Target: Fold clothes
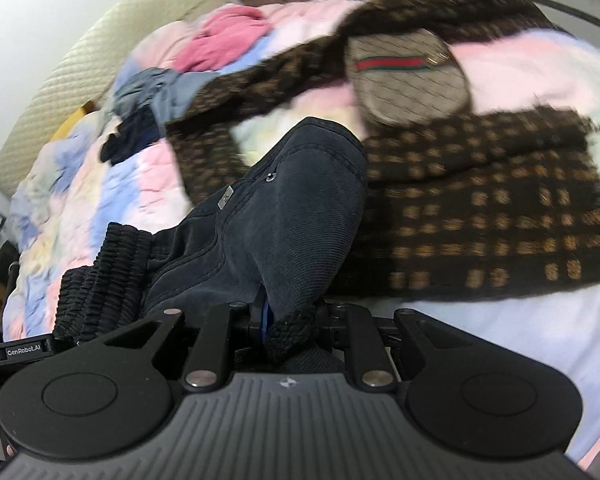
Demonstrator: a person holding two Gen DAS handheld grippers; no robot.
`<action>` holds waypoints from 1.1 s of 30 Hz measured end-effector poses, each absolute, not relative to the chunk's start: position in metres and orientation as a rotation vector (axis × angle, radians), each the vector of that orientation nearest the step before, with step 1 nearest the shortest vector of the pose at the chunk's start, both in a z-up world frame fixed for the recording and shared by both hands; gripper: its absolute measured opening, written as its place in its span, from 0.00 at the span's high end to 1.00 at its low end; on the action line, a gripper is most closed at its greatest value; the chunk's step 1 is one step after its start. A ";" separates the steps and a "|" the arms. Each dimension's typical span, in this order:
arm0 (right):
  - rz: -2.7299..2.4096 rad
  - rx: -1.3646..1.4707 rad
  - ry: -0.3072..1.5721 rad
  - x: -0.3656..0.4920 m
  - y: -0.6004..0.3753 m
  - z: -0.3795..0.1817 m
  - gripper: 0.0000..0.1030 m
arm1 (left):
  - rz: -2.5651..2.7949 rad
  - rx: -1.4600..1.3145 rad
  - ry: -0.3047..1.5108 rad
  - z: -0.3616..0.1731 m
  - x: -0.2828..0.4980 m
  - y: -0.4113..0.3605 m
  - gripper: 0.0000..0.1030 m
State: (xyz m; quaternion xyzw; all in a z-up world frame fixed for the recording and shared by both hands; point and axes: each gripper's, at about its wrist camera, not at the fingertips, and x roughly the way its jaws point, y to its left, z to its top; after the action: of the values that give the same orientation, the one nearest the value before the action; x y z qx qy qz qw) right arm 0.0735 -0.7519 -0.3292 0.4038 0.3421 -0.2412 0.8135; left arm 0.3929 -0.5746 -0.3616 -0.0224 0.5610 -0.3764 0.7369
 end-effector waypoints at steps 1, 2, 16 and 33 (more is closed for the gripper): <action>-0.519 0.875 0.732 0.071 -0.756 -0.338 0.82 | -0.816 -0.037 1.238 -0.370 0.397 -0.583 0.53; -0.524 0.891 0.730 0.070 -0.758 -0.347 0.82 | -0.808 -0.037 1.252 -0.380 0.406 -0.589 0.52; -0.626 0.954 0.769 0.080 -0.764 -0.377 0.42 | -0.804 -0.005 1.312 -0.388 0.419 -0.584 0.39; -0.634 0.799 0.707 0.073 -0.723 -0.285 0.03 | -0.786 -0.001 1.091 -0.280 0.375 -0.518 0.11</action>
State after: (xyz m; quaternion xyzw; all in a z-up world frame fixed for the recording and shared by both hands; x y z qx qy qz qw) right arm 0.0725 -0.7228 -0.2849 0.3742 0.3311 -0.2971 0.8137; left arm 0.3745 -0.5180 -0.2800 -0.0005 0.5051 -0.3642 0.7824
